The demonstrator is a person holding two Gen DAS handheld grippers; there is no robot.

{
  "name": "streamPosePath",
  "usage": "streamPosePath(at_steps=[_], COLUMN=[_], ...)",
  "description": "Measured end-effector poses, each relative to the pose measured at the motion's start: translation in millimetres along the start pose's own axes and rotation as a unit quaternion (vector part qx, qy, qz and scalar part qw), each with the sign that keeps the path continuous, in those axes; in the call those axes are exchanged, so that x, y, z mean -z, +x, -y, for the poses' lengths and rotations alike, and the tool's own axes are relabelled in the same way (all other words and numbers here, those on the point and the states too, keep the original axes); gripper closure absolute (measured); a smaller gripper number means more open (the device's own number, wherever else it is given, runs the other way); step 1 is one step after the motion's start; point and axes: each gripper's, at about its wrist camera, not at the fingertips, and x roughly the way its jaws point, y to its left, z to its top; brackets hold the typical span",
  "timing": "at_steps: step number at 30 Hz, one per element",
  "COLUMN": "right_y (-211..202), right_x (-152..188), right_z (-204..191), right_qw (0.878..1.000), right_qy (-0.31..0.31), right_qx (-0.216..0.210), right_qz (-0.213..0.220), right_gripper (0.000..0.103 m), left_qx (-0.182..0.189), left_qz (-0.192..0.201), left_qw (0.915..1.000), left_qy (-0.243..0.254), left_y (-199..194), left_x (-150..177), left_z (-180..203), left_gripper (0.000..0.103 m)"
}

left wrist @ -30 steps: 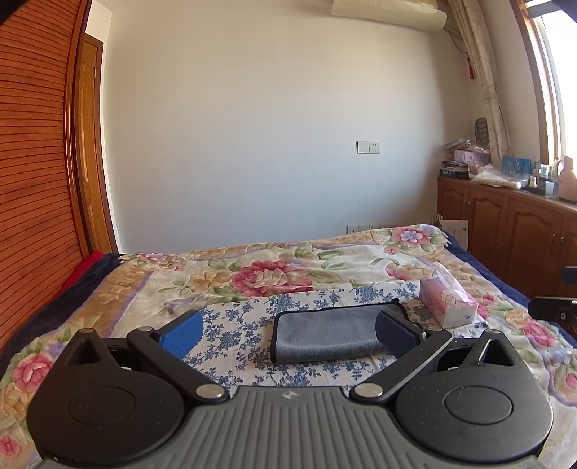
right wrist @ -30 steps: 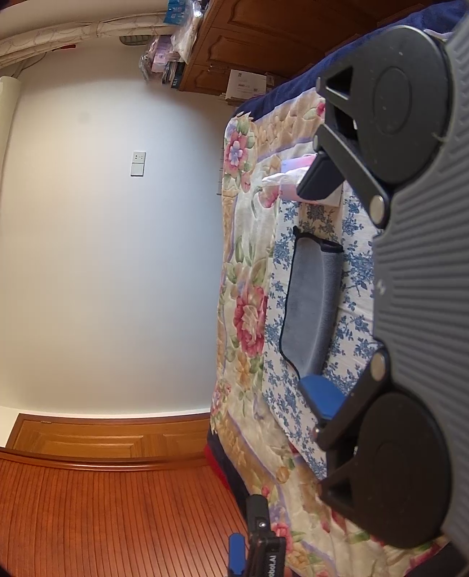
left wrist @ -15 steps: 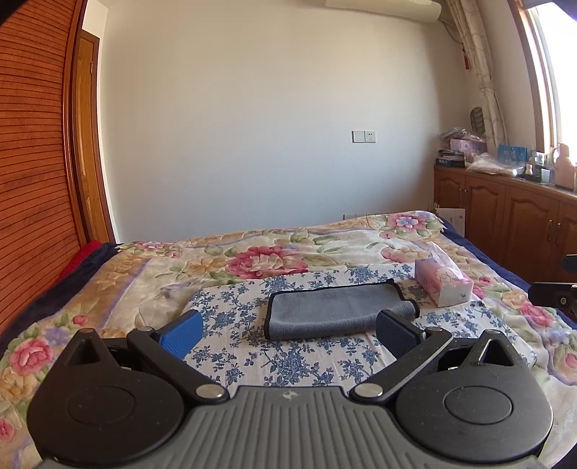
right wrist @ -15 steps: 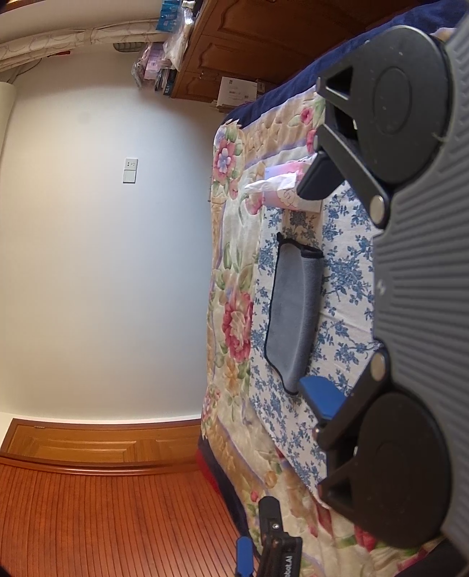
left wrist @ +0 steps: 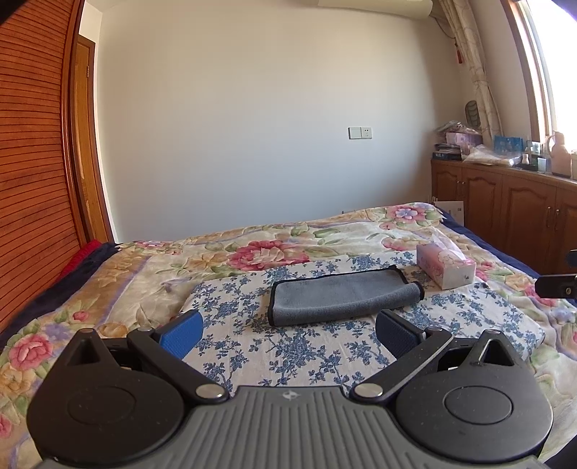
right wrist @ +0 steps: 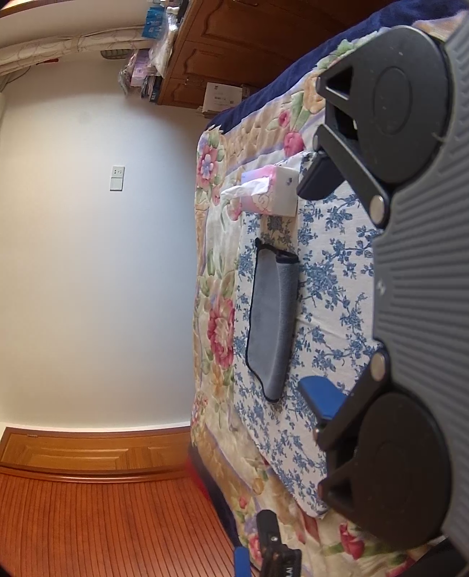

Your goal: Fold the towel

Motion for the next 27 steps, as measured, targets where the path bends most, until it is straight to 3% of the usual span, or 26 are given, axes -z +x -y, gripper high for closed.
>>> streamPosePath(at_steps=[27], right_y=[-4], right_x=[9], right_z=[0], right_qw=[0.999], right_qy=[-0.01], right_qx=[0.02], right_qz=[0.035], right_gripper=[0.0], left_qx=[-0.038], left_qz=[0.02], left_qw=[0.999], left_qy=[-0.015], left_y=[-3], left_x=[27], left_z=[-3], left_gripper=[0.0])
